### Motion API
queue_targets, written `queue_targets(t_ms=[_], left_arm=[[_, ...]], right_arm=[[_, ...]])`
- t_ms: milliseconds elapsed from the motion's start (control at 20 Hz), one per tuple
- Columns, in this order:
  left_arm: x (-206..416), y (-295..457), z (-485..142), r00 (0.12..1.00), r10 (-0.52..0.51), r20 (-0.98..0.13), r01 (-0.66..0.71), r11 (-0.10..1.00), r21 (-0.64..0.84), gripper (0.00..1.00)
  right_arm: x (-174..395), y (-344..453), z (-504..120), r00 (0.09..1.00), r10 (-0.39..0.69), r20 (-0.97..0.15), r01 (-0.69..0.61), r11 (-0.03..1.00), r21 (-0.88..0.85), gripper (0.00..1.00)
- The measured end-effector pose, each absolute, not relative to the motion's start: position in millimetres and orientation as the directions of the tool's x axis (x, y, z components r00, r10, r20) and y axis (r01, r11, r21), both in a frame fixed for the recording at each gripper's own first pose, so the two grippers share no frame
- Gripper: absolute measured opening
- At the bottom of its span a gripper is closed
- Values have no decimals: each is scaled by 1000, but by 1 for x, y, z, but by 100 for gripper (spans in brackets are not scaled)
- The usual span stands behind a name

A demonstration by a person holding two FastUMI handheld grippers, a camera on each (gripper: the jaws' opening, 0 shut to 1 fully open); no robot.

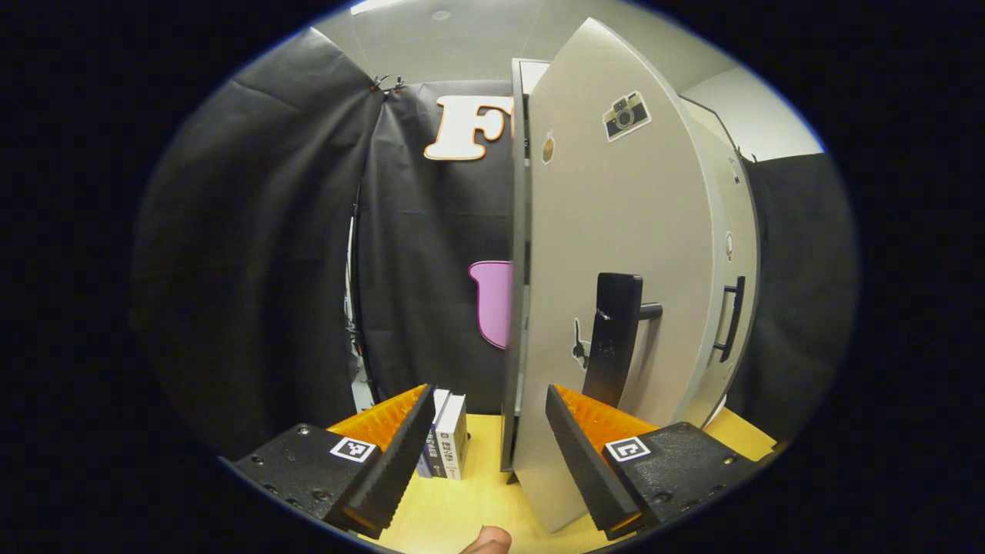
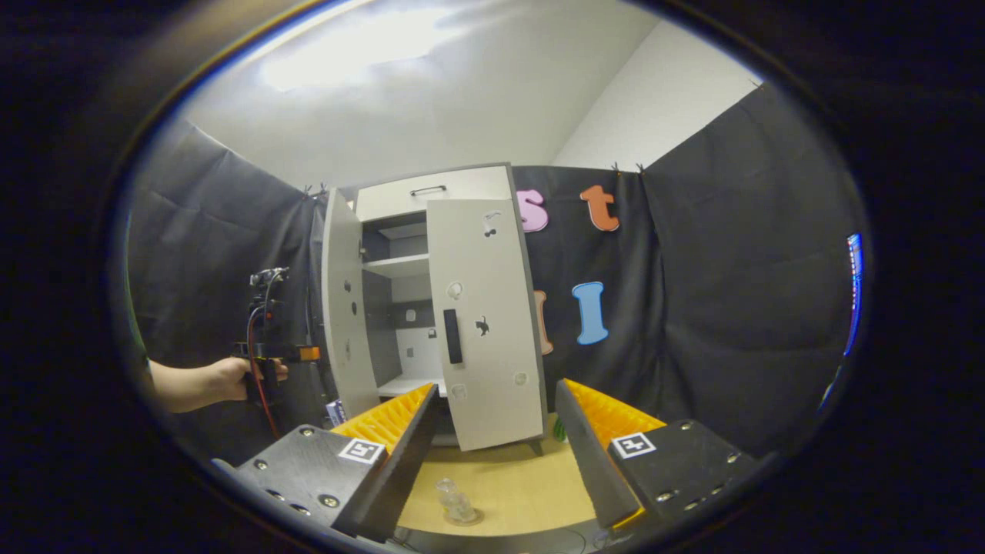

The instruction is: Grasp the bottle in the cabinet with the left hand and place it on the coaster, then close the right door with the right hand and the left door with the left hand.

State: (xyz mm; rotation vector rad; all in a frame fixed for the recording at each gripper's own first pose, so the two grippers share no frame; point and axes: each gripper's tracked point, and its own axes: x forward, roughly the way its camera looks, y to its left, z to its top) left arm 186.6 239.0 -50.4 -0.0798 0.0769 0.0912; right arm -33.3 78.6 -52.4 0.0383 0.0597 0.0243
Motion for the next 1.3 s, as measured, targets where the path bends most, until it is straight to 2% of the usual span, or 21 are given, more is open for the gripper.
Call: queue_targets(t_ms=[100,250,300,350,450,950,1000,1100,1300], left_arm=[[189,228,-44,995,78,-61,-82,994,-72,93],[193,220,-38,996,77,-37,-79,995,-57,91],[192,220,-36,996,84,-29,-85,995,-55,91],[193,219,-34,996,91,-19,-92,994,-60,90],[195,219,-32,995,95,-8,-95,994,-63,93],[219,179,-30,1000,10,-24,-13,992,-125,90],[222,174,-29,1000,-1,-26,-2,992,-127,93],[227,163,-28,999,-22,-28,18,991,-129,91],[239,147,-26,999,-42,-22,40,993,-114,93]], right_arm=[[-24,77,-55,998,21,-64,-20,1000,22,92],[-15,80,-63,997,26,-77,-24,999,28,92],[-15,80,-66,996,24,-82,-21,999,32,87],[-14,79,-66,996,22,-81,-19,999,35,92],[-12,80,-69,996,16,-84,-13,999,45,92],[7,71,-70,995,-1,-97,2,1000,14,92],[11,71,-70,995,-1,-99,2,1000,10,92],[15,70,-70,996,-4,-94,4,1000,5,92],[26,64,-73,995,-14,-99,13,1000,-3,92]])
